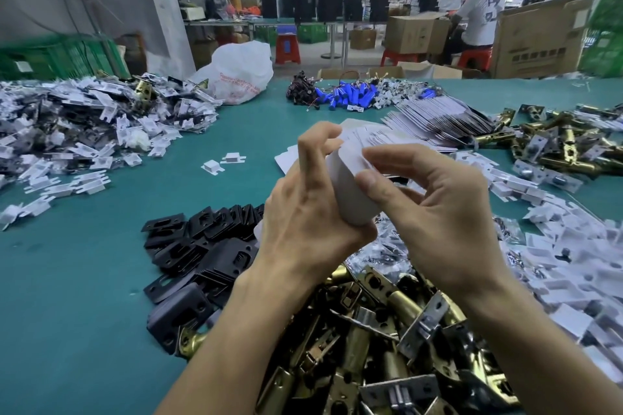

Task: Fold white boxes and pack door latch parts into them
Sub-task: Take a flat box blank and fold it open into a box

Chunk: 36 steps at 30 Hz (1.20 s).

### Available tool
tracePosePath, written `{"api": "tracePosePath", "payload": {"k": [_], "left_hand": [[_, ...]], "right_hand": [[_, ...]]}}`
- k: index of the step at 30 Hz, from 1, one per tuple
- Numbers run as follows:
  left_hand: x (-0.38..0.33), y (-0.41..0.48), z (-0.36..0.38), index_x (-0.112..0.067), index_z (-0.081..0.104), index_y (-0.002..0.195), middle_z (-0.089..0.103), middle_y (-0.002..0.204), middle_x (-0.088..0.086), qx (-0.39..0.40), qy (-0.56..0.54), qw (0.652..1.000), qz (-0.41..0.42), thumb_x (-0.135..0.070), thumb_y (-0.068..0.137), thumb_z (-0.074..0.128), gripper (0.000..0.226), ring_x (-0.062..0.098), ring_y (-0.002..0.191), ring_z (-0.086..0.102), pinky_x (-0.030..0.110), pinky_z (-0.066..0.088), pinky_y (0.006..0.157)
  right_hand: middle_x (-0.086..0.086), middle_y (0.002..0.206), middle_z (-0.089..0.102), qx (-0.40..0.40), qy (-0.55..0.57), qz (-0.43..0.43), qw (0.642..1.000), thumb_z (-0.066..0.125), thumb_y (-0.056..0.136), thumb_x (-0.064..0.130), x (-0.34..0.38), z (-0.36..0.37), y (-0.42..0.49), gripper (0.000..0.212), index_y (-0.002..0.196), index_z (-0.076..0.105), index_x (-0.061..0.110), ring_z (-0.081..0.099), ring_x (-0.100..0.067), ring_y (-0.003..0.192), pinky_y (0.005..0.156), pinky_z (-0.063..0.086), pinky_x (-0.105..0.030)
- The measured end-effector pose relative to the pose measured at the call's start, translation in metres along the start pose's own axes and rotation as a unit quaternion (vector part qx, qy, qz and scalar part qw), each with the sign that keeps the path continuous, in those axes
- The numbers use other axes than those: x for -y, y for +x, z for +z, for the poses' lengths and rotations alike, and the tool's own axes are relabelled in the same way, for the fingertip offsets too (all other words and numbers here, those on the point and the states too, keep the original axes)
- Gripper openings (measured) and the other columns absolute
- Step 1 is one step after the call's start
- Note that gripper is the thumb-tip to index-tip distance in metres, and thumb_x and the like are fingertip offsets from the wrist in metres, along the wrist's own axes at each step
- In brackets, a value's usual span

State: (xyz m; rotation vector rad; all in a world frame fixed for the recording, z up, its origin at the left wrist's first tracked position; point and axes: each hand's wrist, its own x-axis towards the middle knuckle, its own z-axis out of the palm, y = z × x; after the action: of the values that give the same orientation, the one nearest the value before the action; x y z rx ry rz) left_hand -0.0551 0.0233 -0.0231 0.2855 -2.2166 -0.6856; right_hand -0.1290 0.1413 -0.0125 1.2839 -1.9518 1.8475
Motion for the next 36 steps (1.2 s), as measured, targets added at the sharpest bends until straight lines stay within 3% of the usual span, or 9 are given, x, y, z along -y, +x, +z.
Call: {"api": "tracePosePath", "payload": {"k": [5, 11, 19, 24, 27, 30, 33, 36], "left_hand": [[-0.0028, -0.0013, -0.0023, -0.040, 0.024, 0.127, 0.058, 0.108, -0.009, 0.005, 0.029, 1.000, -0.010, -0.027, 0.059, 0.084, 0.091, 0.028, 0.082, 0.064, 0.042, 0.054, 0.068], [-0.0026, -0.0013, -0.0015, -0.034, 0.039, 0.128, 0.060, 0.103, -0.011, -0.002, 0.059, 0.998, 0.009, -0.031, 0.059, 0.082, 0.081, 0.021, 0.088, 0.060, 0.035, 0.046, 0.067], [-0.0026, -0.0021, -0.0005, -0.037, 0.029, 0.124, 0.051, 0.100, -0.011, -0.018, 0.065, 0.998, 0.012, -0.029, 0.059, 0.086, 0.087, 0.024, 0.085, 0.057, 0.034, 0.040, 0.065], [-0.0013, 0.0003, -0.0044, -0.037, 0.025, 0.126, 0.060, 0.107, -0.001, -0.049, 0.041, 0.998, 0.002, -0.032, 0.063, 0.088, 0.089, 0.028, 0.085, 0.061, 0.043, 0.053, 0.064], [-0.0011, 0.0001, -0.0080, -0.039, 0.026, 0.130, 0.059, 0.114, -0.001, -0.064, 0.027, 0.997, 0.025, -0.036, 0.069, 0.082, 0.083, 0.028, 0.086, 0.061, 0.043, 0.054, 0.061], [0.0012, -0.0001, -0.0091, -0.039, 0.037, 0.123, 0.056, 0.118, -0.005, -0.063, 0.022, 0.997, 0.037, -0.035, 0.069, 0.077, 0.068, 0.026, 0.089, 0.059, 0.045, 0.054, 0.061], [-0.0002, 0.0001, -0.0075, -0.038, 0.039, 0.119, 0.055, 0.113, -0.005, -0.072, 0.012, 0.997, 0.034, -0.033, 0.068, 0.080, 0.065, 0.024, 0.087, 0.058, 0.044, 0.053, 0.058], [-0.0022, 0.0010, -0.0072, -0.038, 0.037, 0.120, 0.055, 0.113, -0.004, -0.073, 0.018, 0.996, 0.038, -0.035, 0.069, 0.079, 0.065, 0.024, 0.086, 0.059, 0.044, 0.053, 0.058]], "right_hand": [[0.016, 0.092, 0.073, -0.026, 0.006, -0.019, 0.999, 0.073, 0.088, 0.011, 0.0005, 0.0002, 0.0008, 0.020, 0.100, 0.071, 0.026, 0.070, -0.001, 0.088, 0.071, 0.055, -0.015], [0.006, 0.080, 0.074, -0.067, 0.036, 0.013, 0.997, 0.077, 0.084, 0.009, -0.0002, -0.0055, 0.0043, 0.013, 0.084, 0.070, 0.020, 0.072, -0.012, 0.076, 0.073, 0.060, -0.035], [0.007, 0.091, 0.073, -0.041, 0.057, 0.007, 0.998, 0.074, 0.084, 0.005, 0.0055, 0.0003, -0.0005, 0.011, 0.091, 0.073, 0.013, 0.071, -0.003, 0.086, 0.073, 0.053, -0.011], [0.000, 0.111, 0.072, 0.041, 0.139, 0.027, 0.989, 0.071, 0.083, -0.003, 0.0037, -0.0011, 0.0018, 0.028, 0.103, 0.073, 0.017, 0.067, -0.007, 0.108, 0.089, 0.054, -0.021], [-0.002, 0.122, 0.067, 0.097, 0.150, 0.034, 0.983, 0.070, 0.081, -0.010, -0.0005, -0.0054, 0.0041, 0.040, 0.105, 0.072, 0.021, 0.062, -0.009, 0.117, 0.088, 0.054, -0.021], [-0.002, 0.125, 0.065, 0.127, 0.144, 0.022, 0.981, 0.068, 0.082, -0.012, -0.0033, -0.0062, 0.0055, 0.046, 0.112, 0.069, 0.024, 0.061, -0.008, 0.117, 0.089, 0.052, -0.018], [0.001, 0.124, 0.065, 0.124, 0.150, 0.013, 0.981, 0.067, 0.081, -0.002, -0.0029, -0.0057, 0.0068, 0.041, 0.111, 0.069, 0.026, 0.062, -0.009, 0.117, 0.091, 0.051, -0.019], [0.000, 0.114, 0.071, 0.076, 0.135, 0.000, 0.988, 0.071, 0.082, 0.000, -0.0030, -0.0021, 0.0032, 0.039, 0.112, 0.068, 0.025, 0.068, -0.013, 0.105, 0.089, 0.056, -0.028]]}}
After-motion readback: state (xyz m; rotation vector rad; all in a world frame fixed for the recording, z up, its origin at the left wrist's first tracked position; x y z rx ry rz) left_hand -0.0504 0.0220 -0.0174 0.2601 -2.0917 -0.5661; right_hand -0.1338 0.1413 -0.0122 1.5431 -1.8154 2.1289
